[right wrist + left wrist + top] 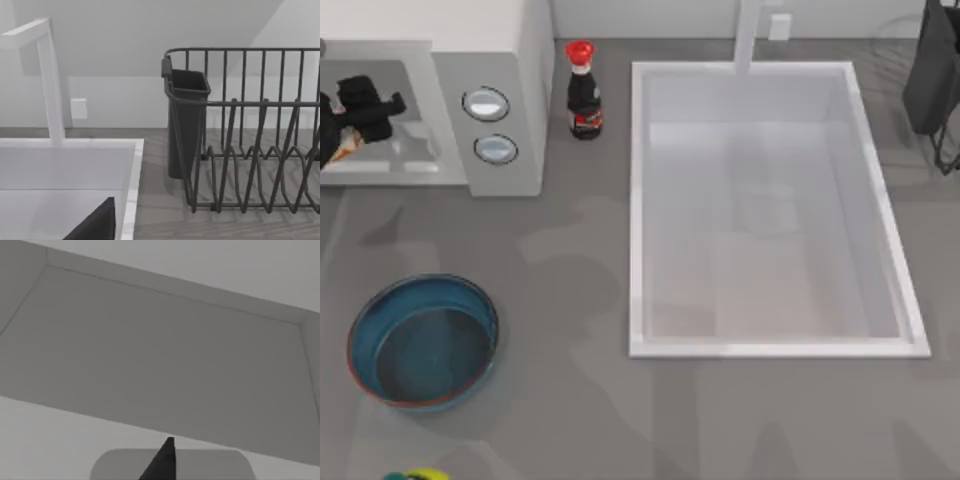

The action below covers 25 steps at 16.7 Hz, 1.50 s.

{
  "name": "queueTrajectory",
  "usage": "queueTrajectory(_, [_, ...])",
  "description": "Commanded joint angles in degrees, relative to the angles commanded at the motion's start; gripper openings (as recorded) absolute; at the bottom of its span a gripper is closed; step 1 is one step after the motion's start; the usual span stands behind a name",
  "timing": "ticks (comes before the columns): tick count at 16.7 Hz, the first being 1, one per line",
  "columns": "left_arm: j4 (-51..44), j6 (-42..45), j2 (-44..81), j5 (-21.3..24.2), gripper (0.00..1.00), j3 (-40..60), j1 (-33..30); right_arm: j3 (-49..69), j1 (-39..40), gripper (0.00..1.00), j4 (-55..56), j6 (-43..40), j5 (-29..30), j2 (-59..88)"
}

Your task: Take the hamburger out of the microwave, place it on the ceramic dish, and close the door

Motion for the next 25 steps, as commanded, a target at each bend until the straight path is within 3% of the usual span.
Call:
queueTrajectory(4, [-19.6, -22.7, 0.8, -13.0, 0.0, 6.0, -10.3, 0.0, 0.0, 1.0, 0.0, 0.0, 0.0, 0.0])
queueTrajectory(11, [-62.9, -75.5, 5.4, -37.2, 0.0, 16.2, -29.0, 0.0, 0.0, 1.0, 0.0, 0.0, 0.0, 0.0])
queueTrajectory(15, [-86.9, -102.5, 11.0, -48.0, 0.0, 19.6, -37.6, 0.0, 0.0, 1.0, 0.0, 0.0, 0.0, 0.0])
queueTrajectory(20, [-108.9, -125.0, 18.5, -56.7, 0.0, 21.2, -44.5, 0.0, 0.0, 1.0, 0.0, 0.0, 0.0, 0.0])
queueTrajectory(25, [-116.4, -132.8, 21.9, -59.6, 0.0, 21.4, -46.8, 0.0, 0.0, 1.0, 0.0, 0.0, 0.0, 0.0])
